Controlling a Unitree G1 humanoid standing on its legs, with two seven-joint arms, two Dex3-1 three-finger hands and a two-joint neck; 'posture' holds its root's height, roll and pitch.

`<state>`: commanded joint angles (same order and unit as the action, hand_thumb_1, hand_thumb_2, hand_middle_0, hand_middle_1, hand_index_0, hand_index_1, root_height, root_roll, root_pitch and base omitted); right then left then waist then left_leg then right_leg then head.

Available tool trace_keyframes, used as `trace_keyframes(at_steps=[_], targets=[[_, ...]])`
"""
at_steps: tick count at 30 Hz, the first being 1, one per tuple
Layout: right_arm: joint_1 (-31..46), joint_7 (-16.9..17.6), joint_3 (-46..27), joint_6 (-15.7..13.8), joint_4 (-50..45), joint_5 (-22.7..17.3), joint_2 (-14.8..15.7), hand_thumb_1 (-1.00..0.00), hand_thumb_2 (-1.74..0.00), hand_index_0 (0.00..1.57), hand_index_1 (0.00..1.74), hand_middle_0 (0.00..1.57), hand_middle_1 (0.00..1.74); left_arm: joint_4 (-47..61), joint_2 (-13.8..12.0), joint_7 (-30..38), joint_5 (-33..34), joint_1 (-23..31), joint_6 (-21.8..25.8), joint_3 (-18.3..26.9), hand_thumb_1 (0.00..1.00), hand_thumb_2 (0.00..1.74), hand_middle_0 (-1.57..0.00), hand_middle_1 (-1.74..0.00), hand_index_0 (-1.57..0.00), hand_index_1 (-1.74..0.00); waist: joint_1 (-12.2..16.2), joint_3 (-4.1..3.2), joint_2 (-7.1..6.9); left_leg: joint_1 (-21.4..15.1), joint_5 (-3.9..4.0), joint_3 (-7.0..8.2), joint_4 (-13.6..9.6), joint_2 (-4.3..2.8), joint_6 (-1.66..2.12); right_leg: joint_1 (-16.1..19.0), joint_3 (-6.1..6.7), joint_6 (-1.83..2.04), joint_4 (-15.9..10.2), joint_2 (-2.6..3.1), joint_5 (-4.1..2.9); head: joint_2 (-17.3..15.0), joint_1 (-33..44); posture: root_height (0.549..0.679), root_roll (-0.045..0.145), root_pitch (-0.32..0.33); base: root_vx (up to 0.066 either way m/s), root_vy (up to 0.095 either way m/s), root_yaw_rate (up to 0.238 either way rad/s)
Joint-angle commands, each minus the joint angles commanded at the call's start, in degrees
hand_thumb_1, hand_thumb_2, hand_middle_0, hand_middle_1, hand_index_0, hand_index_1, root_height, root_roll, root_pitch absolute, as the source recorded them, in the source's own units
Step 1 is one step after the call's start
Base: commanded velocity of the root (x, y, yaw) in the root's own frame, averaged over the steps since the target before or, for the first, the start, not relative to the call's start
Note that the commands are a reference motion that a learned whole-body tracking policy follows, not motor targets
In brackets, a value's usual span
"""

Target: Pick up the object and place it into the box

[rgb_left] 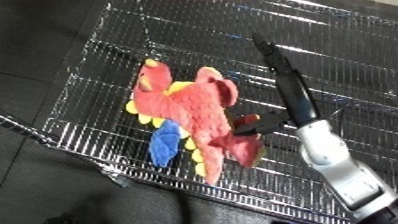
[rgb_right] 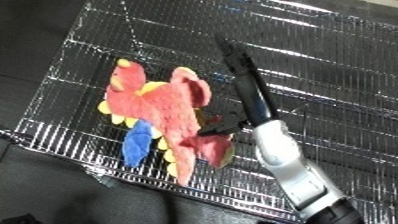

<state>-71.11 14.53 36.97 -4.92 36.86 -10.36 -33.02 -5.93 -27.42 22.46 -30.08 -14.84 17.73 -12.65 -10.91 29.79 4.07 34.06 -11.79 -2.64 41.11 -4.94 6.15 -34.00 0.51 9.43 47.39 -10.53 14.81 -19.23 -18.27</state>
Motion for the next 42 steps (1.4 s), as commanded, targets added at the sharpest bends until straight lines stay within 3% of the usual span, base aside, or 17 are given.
trace_keyframes(at_steps=[11, 20, 28, 40, 42], targets=[[-3.9, -2.47, 4.79, 2.27, 16.28, 6.2, 4.97, 0.0, 0.0, 0.0, 0.0, 0.0, 0.0, 1.02, 0.48, -0.19, -0.2, -0.46, 0.91, -2.37, 1.0, 1.74, -1.57, -1.74, -1.57, -1.74, -1.76, 0.0, 1.1, 2.35, 0.08, -1.0, 0.88, 0.5, 0.34, -1.3, -0.72, 0.03, 0.14, -0.14, -0.38, -0.06, -2.23, 0.624, 0.003, 0.128, 0.022, 0.014, 0.063], [-3.32, -4.61, 7.48, 3.45, 23.04, 11.65, 10.27, 0.0, 0.0, 0.0, 0.0, 0.0, 0.0, 1.2, 1.33, 0.14, 0.53, -0.66, 1.2, -2.9, 1.0, 1.74, -1.57, -1.74, -1.57, -1.74, -2.16, 0.0, 1.5, 2.46, -0.14, -1.13, 0.92, 0.67, 0.51, -1.4, -0.8, -0.05, 0.2, -0.2, -0.5, -0.73, -1.77, 0.624, 0.004, 0.132, 0.022, 0.013, 0.021], [-2.04, -5.42, 7.57, 3.74, 24.03, 12.88, 13.6, -0.4, -0.7, 0.63, 0.7, 0.63, 0.7, 1.24, 1.97, 0.53, 1.15, -0.49, 1.17, -2.7, 1.0, 1.74, -1.57, -1.74, -1.57, -1.74, -1.83, 0.0, 1.61, 2.4, -0.18, -1.14, 1.05, 0.63, 0.71, -1.62, -0.62, -0.09, 0.51, -0.07, -0.33, -1.51, -1.32, 0.623, 0.007, 0.128, 0.015, 0.014, 0.006], [-0.21, -5.22, 6.46, 3.75, 23.74, 13.25, 14.27, -1.0, -1.74, 1.57, 1.74, 1.57, 1.74, 1.05, 2.29, 0.31, 1.31, -0.07, 0.98, -2.43, 1.0, 1.74, -1.57, -1.74, -1.57, -1.74, -1.22, 0.0, 1.5, 1.54, -0.25, -0.88, 0.43, 0.47, 0.86, -1.3, -0.53, 0.08, 0.57, -0.29, 0.08, -1.22, -1.02, 0.623, 0.009, 0.121, 0.004, 0.011, 0.008], [-0.11, -5.03, 6.31, 3.79, 23.76, 13.36, 14.24, -1.0, -1.74, 1.57, 1.74, 1.57, 1.74, 0.99, 2.37, 0.26, 1.33, -0.02, 0.92, -2.43, 1.0, 1.74, -1.57, -1.74, -1.57, -1.74, -1.1, 0.0, 1.47, 1.37, -0.23, -0.78, 0.23, 0.39, 0.86, -1.24, -0.5, 0.09, 0.5, -0.31, 0.09, -1.06, -0.96, 0.624, 0.01, 0.121, -0.006, 0.006, -0.013]])
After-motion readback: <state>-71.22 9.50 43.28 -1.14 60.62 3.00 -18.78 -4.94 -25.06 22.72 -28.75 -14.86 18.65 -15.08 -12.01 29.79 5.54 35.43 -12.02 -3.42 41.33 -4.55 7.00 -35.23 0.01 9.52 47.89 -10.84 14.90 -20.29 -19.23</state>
